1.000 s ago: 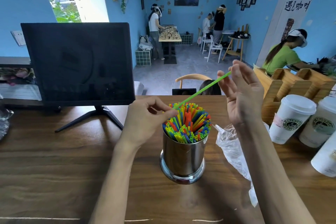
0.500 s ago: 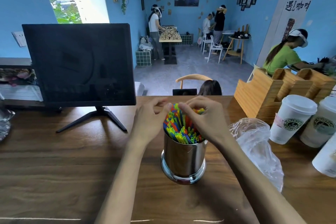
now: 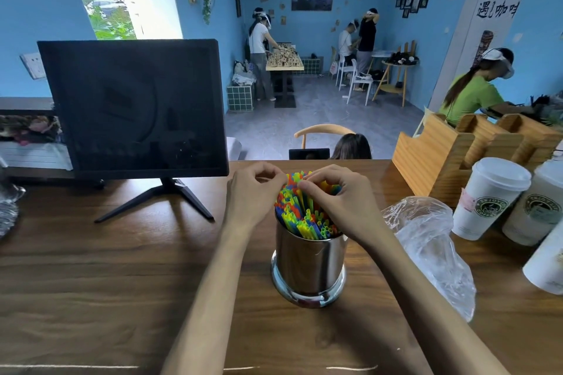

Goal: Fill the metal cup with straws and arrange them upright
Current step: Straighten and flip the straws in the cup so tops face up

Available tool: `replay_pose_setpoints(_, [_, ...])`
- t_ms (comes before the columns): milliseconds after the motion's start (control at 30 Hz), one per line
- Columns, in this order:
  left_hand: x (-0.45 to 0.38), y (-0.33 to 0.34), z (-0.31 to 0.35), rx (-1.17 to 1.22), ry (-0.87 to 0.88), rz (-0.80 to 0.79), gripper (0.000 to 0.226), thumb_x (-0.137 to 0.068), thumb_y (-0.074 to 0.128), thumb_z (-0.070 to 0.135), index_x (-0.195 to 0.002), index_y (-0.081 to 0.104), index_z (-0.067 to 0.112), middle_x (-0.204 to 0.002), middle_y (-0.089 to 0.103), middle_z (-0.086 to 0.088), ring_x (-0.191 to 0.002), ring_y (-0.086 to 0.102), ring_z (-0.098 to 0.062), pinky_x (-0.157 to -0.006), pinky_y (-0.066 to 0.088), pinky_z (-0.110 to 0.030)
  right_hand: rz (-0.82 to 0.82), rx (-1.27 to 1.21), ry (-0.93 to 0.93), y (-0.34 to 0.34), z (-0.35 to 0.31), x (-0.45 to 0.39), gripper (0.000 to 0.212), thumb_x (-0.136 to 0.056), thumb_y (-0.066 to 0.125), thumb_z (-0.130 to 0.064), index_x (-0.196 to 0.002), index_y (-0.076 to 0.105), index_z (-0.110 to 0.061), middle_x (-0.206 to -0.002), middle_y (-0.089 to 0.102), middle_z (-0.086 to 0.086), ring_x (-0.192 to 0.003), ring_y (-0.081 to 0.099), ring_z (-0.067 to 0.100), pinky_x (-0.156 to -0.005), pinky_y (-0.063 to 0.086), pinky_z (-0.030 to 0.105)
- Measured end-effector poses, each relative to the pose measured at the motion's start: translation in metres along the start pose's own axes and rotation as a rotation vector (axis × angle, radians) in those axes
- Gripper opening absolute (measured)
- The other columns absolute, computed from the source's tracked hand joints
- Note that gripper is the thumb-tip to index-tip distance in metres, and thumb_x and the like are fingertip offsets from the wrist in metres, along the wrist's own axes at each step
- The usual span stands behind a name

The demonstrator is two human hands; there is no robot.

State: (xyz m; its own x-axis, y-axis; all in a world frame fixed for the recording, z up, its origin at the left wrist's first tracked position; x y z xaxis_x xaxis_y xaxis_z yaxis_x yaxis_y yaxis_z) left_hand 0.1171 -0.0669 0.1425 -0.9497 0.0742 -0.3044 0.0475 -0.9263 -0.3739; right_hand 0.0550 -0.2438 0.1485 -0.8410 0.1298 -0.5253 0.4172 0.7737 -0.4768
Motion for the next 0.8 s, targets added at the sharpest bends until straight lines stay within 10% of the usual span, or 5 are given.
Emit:
replay_pose_setpoints(400, [0.019,-0.024,0.066,0.284,0.336,0.113,0.004,-0.1,0.063,0.022,-0.1,0.066,0.024,-0.092,0.076,0.007,-0.095,0.072,-0.01,-0.076,0.059,-0.032,-0.142,0.09,0.028,0.006,-0.01,-0.007,0.04,-0.086,0.074,-0.047,-0.125,0.067,-0.037,-0.113,0.061,-0.025,-0.106,0.059,-0.001,-0.091,0.05,0.02])
replay_pose_setpoints(800, [0.056,-0.081,0.13,0.562,0.643,0.298,0.01,-0.105,0.051,0.012,-0.106,0.056,0.021,-0.096,0.072,-0.008,-0.093,0.071,-0.019,-0.072,0.053,-0.031,-0.127,-0.046,-0.106,-0.001,-0.028,-0.003,0.009,-0.096,0.068,-0.026,-0.102,0.075,-0.025,-0.096,0.073,-0.018,-0.097,0.066,0.002,-0.084,0.05,0.019])
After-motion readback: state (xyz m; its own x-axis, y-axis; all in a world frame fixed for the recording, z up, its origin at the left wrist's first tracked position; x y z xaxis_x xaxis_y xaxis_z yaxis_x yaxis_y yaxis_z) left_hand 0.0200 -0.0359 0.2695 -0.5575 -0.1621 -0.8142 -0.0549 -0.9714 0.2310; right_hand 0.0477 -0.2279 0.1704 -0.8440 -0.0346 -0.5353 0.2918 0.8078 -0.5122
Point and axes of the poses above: each hand's wrist, its own x-axis away from the middle knuckle, its own y-axis out of the palm, z = x × y, the point moved 6 cm from there along -x, towards the middle knuckle
